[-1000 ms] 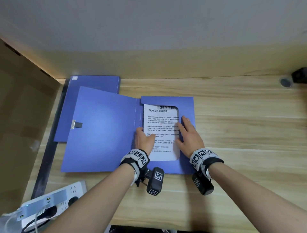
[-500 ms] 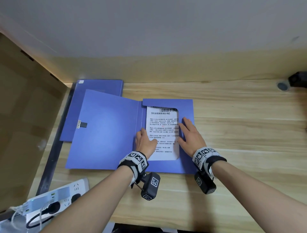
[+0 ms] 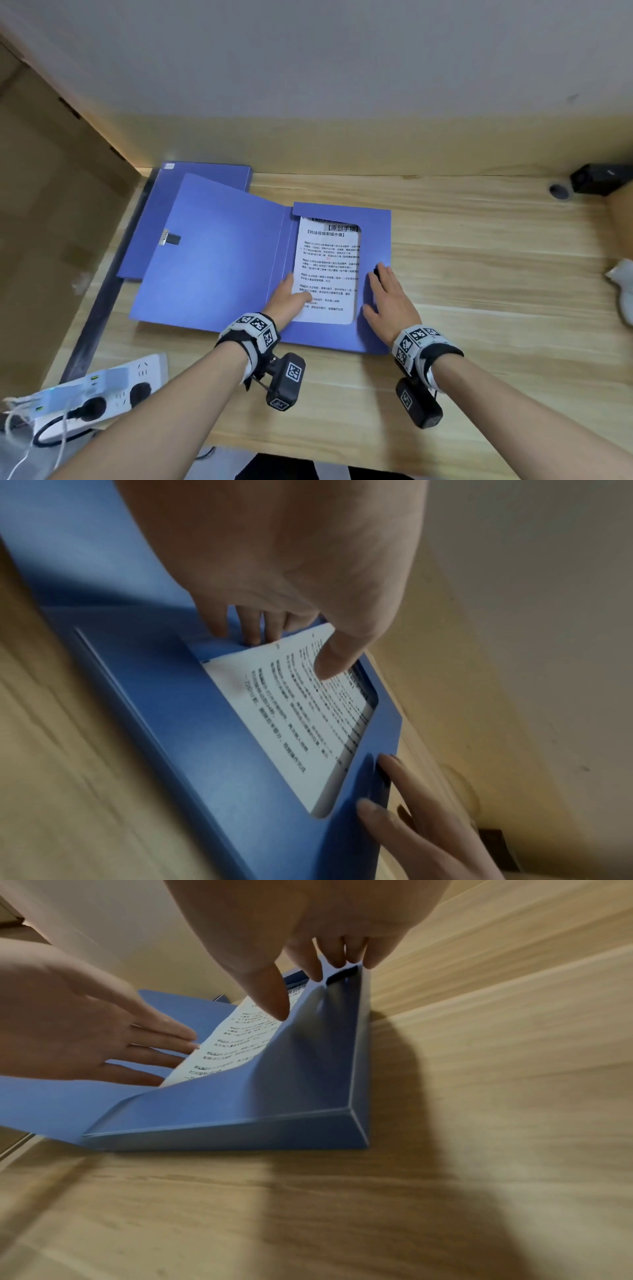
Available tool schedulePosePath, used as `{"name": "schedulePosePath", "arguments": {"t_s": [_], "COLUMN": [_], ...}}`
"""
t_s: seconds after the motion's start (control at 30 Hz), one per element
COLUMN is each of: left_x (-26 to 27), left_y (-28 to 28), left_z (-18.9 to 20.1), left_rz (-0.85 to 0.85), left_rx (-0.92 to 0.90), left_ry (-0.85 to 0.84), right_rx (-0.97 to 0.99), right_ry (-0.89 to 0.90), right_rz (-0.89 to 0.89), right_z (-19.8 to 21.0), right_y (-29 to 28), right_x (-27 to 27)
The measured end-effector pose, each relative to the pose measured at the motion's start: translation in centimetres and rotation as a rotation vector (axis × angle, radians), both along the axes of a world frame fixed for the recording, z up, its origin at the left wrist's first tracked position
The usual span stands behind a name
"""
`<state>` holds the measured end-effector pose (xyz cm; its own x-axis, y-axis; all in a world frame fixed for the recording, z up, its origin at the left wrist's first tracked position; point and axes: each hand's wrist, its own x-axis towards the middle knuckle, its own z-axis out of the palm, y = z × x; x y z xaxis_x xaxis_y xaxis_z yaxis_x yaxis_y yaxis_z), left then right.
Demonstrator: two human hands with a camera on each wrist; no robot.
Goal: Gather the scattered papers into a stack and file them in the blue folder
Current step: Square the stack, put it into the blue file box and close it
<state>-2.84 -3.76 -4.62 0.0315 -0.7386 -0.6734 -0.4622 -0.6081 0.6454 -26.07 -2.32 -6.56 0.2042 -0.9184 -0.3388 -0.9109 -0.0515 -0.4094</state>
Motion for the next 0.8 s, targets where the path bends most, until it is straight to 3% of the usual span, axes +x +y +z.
{"name": "schedulePosePath", "arguments": {"t_s": [0.23, 0.4, 0.6, 0.7, 0.8], "left_x": [2.2, 5.8, 13.5, 16.4, 17.9], "left_y": [4.4, 6.8, 4.0, 2.7, 2.1], "left_z": [1.7, 2.1, 4.7, 5.8, 5.7], "left_rz": [0.263, 0.316, 0.304, 0.260, 0.267], "left_rx": [-0.111, -0.133, -0.312, -0.236, -0.056], "left_ry": [-0.060, -0.173, -0.523, -0.653, -0.573], "right_rx": [-0.048, -0.026, 0.038, 0.063, 0.111], "right_ry": [-0.002, -0.008, 0.084, 0.122, 0.140], "right_rz": [0.095, 0.096, 0.057, 0.021, -0.033], "right_z": [0.9, 1.1, 0.7, 0.6, 0.8], "right_y": [1.6, 3.1, 4.7, 5.4, 5.7], "right_x": [0.6, 2.3, 4.0, 5.0, 5.8]}}
